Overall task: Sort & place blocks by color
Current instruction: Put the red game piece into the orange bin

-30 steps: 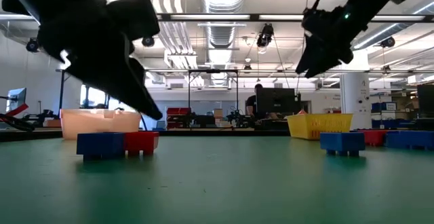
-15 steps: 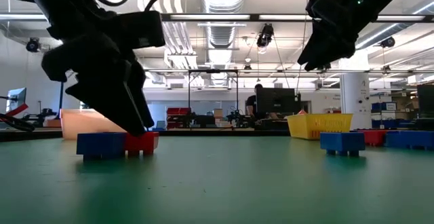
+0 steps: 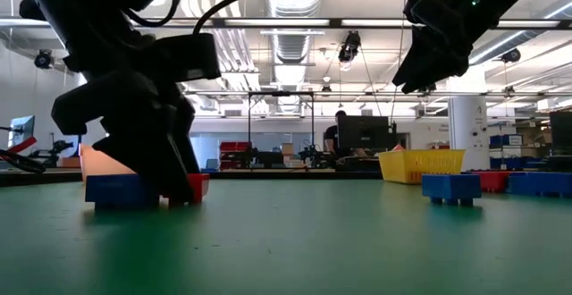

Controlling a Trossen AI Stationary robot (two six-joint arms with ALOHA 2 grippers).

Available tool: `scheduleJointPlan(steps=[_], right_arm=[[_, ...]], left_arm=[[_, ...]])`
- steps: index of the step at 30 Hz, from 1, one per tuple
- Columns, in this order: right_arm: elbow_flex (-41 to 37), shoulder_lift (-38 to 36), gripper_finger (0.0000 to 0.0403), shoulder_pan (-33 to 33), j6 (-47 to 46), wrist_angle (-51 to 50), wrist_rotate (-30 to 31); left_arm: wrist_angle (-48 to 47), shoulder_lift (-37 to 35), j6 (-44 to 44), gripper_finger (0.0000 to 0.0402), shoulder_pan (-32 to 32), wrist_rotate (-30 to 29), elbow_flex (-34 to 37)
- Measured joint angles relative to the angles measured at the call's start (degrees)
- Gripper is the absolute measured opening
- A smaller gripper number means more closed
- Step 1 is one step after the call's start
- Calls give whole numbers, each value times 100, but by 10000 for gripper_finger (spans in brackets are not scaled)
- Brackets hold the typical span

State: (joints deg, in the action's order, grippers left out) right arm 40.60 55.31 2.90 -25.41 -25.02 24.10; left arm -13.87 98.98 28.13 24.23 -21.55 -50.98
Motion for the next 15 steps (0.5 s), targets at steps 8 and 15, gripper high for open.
scheduleJointPlan(steps=[8,15], right_arm=[[0,-2,253,-2,-9,2,12],[0,-2,254,-2,-7,3,290]], left_arm=[[-96,-276,-166,200,-80,-174,-78],[-1886,-1496,1202,200,321,1229,-794]])
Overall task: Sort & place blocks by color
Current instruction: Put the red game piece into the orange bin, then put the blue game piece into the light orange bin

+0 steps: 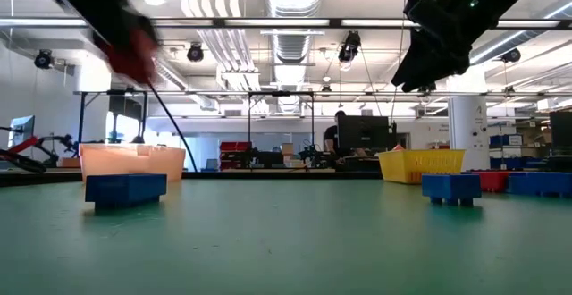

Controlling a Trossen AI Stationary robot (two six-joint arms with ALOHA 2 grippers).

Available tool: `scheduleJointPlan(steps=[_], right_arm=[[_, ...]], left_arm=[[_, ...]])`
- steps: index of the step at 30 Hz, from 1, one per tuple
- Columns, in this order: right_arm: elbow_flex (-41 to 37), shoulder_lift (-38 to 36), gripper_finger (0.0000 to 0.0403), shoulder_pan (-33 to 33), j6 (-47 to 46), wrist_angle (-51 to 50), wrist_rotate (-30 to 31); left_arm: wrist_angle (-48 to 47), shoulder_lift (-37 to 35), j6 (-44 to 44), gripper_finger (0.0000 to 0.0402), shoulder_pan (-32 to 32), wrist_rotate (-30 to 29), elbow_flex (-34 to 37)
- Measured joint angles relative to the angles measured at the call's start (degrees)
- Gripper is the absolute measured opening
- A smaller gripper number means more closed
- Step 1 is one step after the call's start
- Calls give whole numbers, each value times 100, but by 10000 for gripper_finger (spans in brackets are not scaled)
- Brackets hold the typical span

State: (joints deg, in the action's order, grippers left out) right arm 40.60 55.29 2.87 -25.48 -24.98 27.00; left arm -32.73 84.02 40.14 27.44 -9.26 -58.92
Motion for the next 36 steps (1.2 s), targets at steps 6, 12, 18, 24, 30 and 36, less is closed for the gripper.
scheduleJointPlan(steps=[6,12,18,24,30,36], right_arm=[[-7,2,254,0,75,-4,65],[-17,7,254,0,73,-1,62],[-17,7,254,0,59,1,-2],[-17,7,254,122,75,-5,-45],[-17,7,254,280,246,-3,-45],[-17,7,254,328,615,-17,-45]], left_arm=[[-266,-698,2705,209,1172,846,-189],[-654,-597,4923,235,2259,966,65],[-733,-480,5949,239,2541,1128,352],[-422,-443,6333,241,2533,1520,556],[-217,-438,6666,242,2435,1383,475],[-133,-245,6798,242,1663,-243,173]])
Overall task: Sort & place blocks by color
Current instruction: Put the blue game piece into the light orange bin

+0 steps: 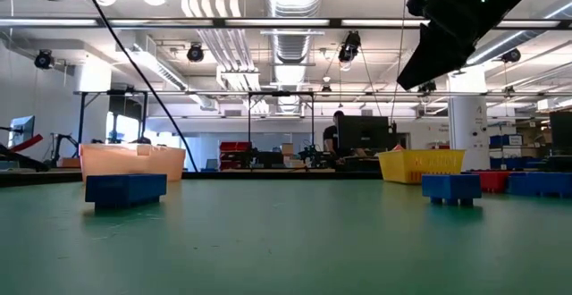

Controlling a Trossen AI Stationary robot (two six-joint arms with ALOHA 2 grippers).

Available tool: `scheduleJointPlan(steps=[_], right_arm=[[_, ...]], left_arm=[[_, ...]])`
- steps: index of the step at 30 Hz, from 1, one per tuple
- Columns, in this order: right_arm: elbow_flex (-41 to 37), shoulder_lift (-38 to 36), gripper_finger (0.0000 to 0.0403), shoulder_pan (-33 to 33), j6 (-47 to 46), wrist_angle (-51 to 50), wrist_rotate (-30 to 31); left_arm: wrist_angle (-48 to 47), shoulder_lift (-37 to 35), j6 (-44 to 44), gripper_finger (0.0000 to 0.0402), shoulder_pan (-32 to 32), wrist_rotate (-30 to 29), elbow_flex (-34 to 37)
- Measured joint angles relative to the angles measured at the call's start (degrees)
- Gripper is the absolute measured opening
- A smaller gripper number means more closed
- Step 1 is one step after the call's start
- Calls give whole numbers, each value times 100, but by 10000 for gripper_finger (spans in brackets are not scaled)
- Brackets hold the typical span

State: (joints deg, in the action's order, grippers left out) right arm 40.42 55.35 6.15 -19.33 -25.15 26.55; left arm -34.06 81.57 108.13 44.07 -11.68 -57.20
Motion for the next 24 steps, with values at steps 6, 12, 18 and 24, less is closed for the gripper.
scheduleJointPlan(steps=[6,12,18,24], right_arm=[[0,0,254,0,477,-13,1],[0,0,254,0,817,-11,2],[-9,0,254,0,962,-6,4],[-11,0,254,0,994,24,3]], left_arm=[[-195,972,-549,242,-1124,-64,-681],[-1261,1786,-866,242,-1702,73,-1432],[-1293,1962,-948,242,-1783,85,-1512],[-1414,2086,-808,242,-1759,-46,-1241]])
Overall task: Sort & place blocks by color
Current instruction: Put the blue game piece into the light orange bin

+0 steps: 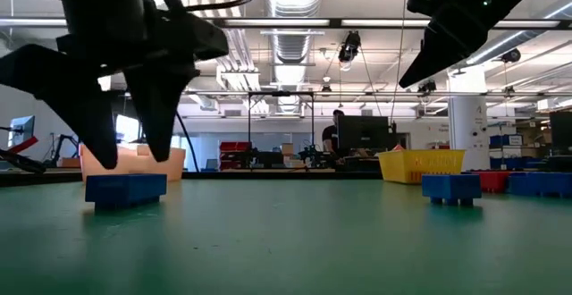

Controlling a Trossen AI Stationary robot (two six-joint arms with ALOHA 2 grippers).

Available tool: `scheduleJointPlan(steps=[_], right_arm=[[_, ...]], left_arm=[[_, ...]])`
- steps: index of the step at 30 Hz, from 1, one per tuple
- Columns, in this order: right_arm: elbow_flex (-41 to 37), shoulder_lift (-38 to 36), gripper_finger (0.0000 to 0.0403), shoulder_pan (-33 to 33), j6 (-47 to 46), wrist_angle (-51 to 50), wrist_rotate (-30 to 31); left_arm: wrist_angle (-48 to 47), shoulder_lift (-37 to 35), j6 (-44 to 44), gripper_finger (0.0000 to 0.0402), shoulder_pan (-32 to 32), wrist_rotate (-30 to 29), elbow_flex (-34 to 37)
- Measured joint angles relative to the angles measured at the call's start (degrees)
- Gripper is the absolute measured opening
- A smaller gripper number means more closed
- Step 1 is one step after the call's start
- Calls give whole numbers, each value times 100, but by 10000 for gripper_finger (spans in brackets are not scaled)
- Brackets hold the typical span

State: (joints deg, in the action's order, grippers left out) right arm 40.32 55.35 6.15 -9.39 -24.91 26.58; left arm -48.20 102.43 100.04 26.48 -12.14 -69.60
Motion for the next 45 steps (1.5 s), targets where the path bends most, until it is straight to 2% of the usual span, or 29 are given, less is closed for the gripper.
scheduleJointPlan(steps=[8,10,13,14,17,20,24,29,33,36,39,45], right_arm=[[-9,0,254,0,0,39,2],[-9,-7,254,-1,4,43,52],[-9,-13,253,-17,161,217,64],[-9,-13,254,-17,251,317,63],[-9,-13,253,-41,729,800,65],[-9,-18,247,-207,1281,1437,62],[-7,-58,233,-679,1919,2039,85],[-7,-57,218,-1613,2319,2197,97],[0,-48,211,-2381,2477,2352,42],[38,-55,210,-2850,2505,2393,16],[112,-53,210,-3240,2139,2524,-1],[303,-48,210,-3604,376,2544,1]], left_arm=[[185,519,-315,233,0,-36,70],[188,579,-377,209,1,-48,63],[203,604,-493,142,4,-83,55],[153,555,-570,121,2,-83,60],[-142,330,-1074,123,-123,-84,100],[-367,-277,-1759,123,-486,-224,88],[-625,-1152,-2902,123,-1297,-447,282],[-981,-2212,-4605,123,-2859,-787,356],[-988,-2651,-5945,123,-4271,-822,361],[-1149,-2724,-6620,123,-5275,-697,361],[-1217,-2687,-7067,123,-6038,-368,363],[-1268,-2532,-7719,123,-6974,-241,378]])
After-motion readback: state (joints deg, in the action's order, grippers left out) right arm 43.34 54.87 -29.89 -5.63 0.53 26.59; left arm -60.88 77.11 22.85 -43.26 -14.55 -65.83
